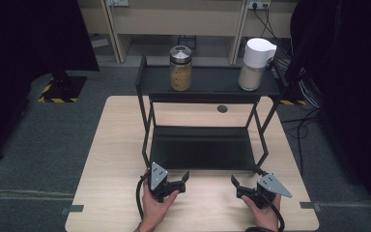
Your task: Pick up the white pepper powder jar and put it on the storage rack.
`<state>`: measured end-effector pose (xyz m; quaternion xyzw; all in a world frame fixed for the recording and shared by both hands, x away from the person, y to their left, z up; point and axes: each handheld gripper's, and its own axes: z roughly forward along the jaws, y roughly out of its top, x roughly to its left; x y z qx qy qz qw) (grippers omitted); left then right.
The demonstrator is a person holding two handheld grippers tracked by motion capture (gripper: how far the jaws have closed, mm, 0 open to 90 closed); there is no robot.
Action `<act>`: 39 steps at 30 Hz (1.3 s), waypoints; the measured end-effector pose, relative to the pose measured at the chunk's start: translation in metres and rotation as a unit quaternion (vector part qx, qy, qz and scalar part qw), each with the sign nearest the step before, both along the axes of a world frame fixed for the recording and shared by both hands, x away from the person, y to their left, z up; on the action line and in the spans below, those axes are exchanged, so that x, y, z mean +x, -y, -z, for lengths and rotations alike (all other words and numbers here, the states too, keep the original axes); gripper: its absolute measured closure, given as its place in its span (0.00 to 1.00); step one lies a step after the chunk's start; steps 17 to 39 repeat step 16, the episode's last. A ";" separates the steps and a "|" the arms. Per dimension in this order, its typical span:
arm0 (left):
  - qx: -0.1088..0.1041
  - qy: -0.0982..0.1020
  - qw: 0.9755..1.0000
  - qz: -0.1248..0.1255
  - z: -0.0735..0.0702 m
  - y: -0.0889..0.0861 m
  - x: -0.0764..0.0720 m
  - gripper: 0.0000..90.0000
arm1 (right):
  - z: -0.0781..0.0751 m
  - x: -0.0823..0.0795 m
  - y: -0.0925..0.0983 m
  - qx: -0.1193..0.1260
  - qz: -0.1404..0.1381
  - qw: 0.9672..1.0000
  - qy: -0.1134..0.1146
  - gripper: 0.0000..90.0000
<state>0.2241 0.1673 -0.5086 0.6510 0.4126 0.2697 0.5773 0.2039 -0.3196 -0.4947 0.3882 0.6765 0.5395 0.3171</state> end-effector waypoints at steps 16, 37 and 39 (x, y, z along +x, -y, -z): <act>0.001 0.000 1.000 0.001 0.000 0.000 0.000 0.02 | 0.000 0.000 0.001 0.001 -0.001 1.000 0.001 0.05; 0.001 0.000 1.000 0.001 0.000 0.000 0.000 0.02 | 0.000 0.000 0.001 0.001 -0.001 1.000 0.001 0.05; 0.001 0.000 1.000 0.001 0.000 0.000 0.000 0.02 | 0.000 0.000 0.001 0.001 -0.001 1.000 0.001 0.05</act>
